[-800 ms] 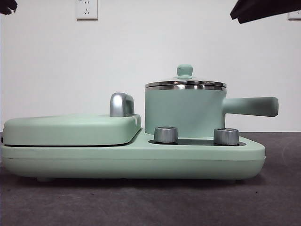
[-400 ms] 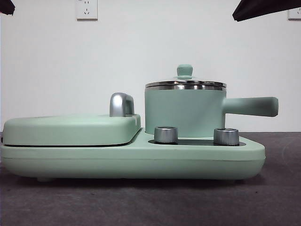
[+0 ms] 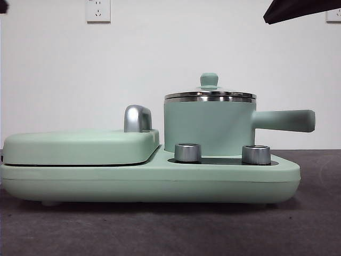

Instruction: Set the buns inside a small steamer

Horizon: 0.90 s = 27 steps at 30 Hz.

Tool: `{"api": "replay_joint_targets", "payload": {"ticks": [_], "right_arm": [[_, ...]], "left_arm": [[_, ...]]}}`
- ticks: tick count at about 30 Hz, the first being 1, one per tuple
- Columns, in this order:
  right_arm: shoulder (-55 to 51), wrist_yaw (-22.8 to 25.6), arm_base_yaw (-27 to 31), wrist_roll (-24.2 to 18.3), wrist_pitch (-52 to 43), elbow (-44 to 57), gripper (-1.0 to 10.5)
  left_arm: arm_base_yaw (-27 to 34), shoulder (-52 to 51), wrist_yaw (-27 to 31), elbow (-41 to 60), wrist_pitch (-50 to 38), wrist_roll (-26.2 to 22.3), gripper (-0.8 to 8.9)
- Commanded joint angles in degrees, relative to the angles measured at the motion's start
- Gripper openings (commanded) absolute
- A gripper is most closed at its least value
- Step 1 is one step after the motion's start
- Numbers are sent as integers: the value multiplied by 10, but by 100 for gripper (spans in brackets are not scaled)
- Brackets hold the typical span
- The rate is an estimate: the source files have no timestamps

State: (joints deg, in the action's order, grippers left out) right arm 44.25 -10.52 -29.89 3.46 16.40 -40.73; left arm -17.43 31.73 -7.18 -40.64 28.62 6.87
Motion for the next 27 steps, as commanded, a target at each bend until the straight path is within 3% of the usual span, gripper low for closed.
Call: {"api": "replay_joint_targets", "payload": {"ticks": [1,6,10,18,27], "right_arm": [[2,0,-3,6,-8,-2,19],[2,0,-3,6,-8,-2,19],[2,0,-3,6,-8,-2,19],[2,0,-3,6,-8,-2,19],[2,0,-3,6,-8,-2,19]], "left_arm": [[48,-36,3,63,-72,-35,12],[128,-137,3,202,-192,-52,12],[161,-208,5,292,-240,-52,12],[203,-280,12,389,-244,-52,12],[214,-315,12,399,-238,-52,12]]}}
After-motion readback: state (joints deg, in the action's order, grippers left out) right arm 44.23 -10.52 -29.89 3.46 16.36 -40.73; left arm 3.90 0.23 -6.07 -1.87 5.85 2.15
